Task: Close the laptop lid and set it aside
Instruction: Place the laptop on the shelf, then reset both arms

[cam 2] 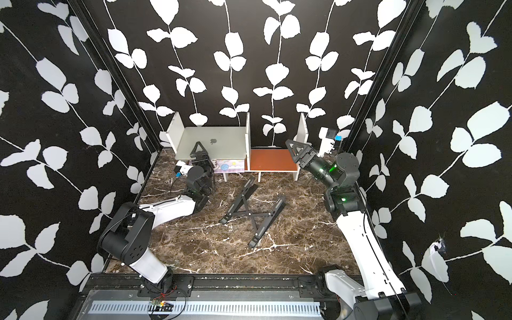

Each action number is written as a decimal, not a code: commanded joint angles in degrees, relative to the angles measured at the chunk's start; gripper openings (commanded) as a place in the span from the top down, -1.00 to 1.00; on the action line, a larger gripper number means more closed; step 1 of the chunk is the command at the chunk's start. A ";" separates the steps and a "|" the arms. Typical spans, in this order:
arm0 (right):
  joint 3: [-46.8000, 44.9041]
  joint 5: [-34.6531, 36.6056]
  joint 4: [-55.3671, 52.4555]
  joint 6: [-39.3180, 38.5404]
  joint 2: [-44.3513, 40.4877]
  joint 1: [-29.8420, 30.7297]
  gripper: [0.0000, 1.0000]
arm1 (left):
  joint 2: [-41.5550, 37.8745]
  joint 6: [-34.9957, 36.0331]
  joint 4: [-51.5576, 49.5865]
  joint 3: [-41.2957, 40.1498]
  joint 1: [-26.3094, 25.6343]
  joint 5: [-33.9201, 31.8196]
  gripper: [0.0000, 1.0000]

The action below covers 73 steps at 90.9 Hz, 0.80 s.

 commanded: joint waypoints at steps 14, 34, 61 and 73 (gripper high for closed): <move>-0.97 0.33 3.46 0.23 -1.40 -0.39 -0.38 | -5.28 -1.89 -2.86 -4.29 0.75 1.55 -0.97; -1.32 0.31 3.26 0.32 -1.97 -0.40 -0.38 | -11.12 -3.09 -6.77 -10.63 0.68 3.14 -0.97; -2.77 0.25 2.92 0.41 -3.08 -0.39 -0.38 | -21.49 -1.24 -7.30 -21.31 0.67 10.31 -0.97; -4.22 0.74 2.95 0.48 -4.12 -0.39 -0.38 | -31.40 0.60 -10.73 -28.88 0.63 12.14 -0.97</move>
